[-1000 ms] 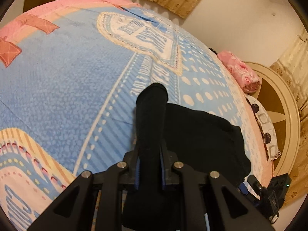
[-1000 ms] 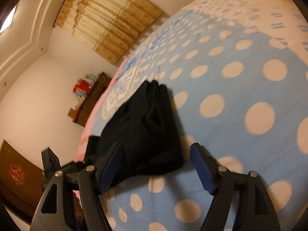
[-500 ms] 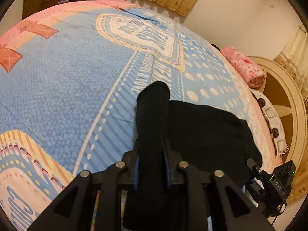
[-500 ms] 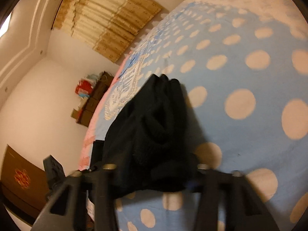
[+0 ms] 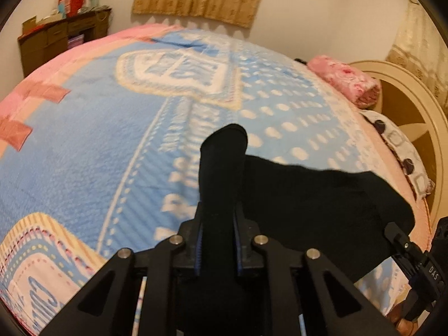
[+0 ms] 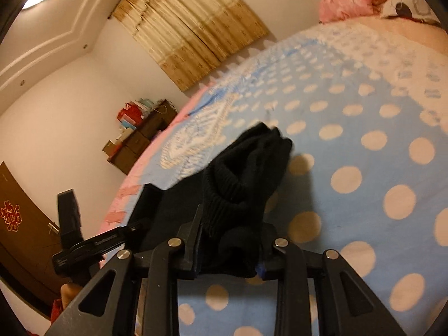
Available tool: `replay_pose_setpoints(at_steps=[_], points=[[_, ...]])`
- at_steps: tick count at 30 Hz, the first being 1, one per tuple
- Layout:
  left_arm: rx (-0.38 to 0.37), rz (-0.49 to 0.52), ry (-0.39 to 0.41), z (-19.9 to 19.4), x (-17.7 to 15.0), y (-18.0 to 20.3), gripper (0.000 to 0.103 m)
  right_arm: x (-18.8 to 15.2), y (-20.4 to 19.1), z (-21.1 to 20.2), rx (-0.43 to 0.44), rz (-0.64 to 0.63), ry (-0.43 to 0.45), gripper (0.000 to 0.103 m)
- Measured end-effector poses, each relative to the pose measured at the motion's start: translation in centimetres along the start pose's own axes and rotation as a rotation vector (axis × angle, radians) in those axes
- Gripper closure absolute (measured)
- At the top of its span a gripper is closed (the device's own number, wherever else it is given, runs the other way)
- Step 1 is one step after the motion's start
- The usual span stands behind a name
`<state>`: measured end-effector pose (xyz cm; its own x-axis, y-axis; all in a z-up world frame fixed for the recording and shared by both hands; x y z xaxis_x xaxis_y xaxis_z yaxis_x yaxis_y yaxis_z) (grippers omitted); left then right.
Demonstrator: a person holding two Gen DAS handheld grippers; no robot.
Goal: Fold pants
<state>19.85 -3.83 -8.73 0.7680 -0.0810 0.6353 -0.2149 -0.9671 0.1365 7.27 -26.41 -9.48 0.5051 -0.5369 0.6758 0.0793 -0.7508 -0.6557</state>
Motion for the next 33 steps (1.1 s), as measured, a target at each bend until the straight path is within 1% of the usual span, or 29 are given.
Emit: replay_pose_setpoints(at_steps=[2, 4, 7, 12, 15, 20, 22, 24, 27, 28, 31, 33], points=[[-0.015, -0.006, 0.014, -0.4, 0.2, 0.6, 0.086, 0.2, 0.2, -0.7, -0.003, 0.011, 0.007, 0.073], [-0.024, -0.011, 0.007, -0.6, 0.2, 0.9, 0.086, 0.2, 0.4, -1.4, 0.009, 0.037, 0.017, 0.073], [-0.016, -0.018, 0.002, -1.1, 0.2, 0.5, 0.086, 0.8, -0.6, -1.6, 0.019, 0.007, 0.019, 0.073], [0.041, -0.079, 0.053, -2.8, 1.0, -3.0, 0.086, 2.4, -4.0, 0.6, 0.083, -0.070, 0.002, 0.073], [0.077, -0.129, 0.089, -3.9, 1.6, -5.9, 0.086, 2.5, -5.8, 2.3, 0.146, -0.075, -0.007, 0.073], [0.159, -0.186, 0.117, -4.3, 2.5, -9.9, 0.086, 2.3, -8.7, 6.9, 0.203, -0.112, -0.080, 0.073], [0.203, -0.208, 0.132, -4.4, 2.9, -11.6, 0.086, 2.3, -9.8, 8.8, 0.229, -0.120, -0.101, 0.073], [0.247, -0.221, 0.163, -4.7, 3.7, -13.0, 0.086, 2.7, -10.9, 10.9, 0.254, -0.143, -0.114, 0.073], [0.321, -0.243, 0.207, -4.8, 4.9, -15.4, 0.086, 3.3, -13.3, 14.4, 0.287, -0.213, -0.121, 0.073], [0.334, -0.252, 0.215, -4.8, 5.1, -16.1, 0.086, 3.4, -13.8, 15.4, 0.295, -0.228, -0.122, 0.073], [0.403, -0.281, 0.241, -4.3, 5.5, -18.1, 0.086, 3.6, -15.4, 19.0, 0.310, -0.288, -0.136, 0.073], [0.462, -0.292, 0.244, -3.1, 5.5, -19.3, 0.086, 3.0, -15.9, 21.9, 0.296, -0.326, -0.157, 0.073]])
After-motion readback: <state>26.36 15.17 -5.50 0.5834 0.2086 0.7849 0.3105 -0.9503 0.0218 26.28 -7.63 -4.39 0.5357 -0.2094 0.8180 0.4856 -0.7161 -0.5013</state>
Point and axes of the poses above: each gripper's, at about its wrist camera, not at the fingertips, and z roughly the way its jaws point, y to its right, x to its top, the point moved 1 cm from there along z, roughly the way its jaws point, and after that the axes turned 10 degrees about x, right-handed, at the moved point
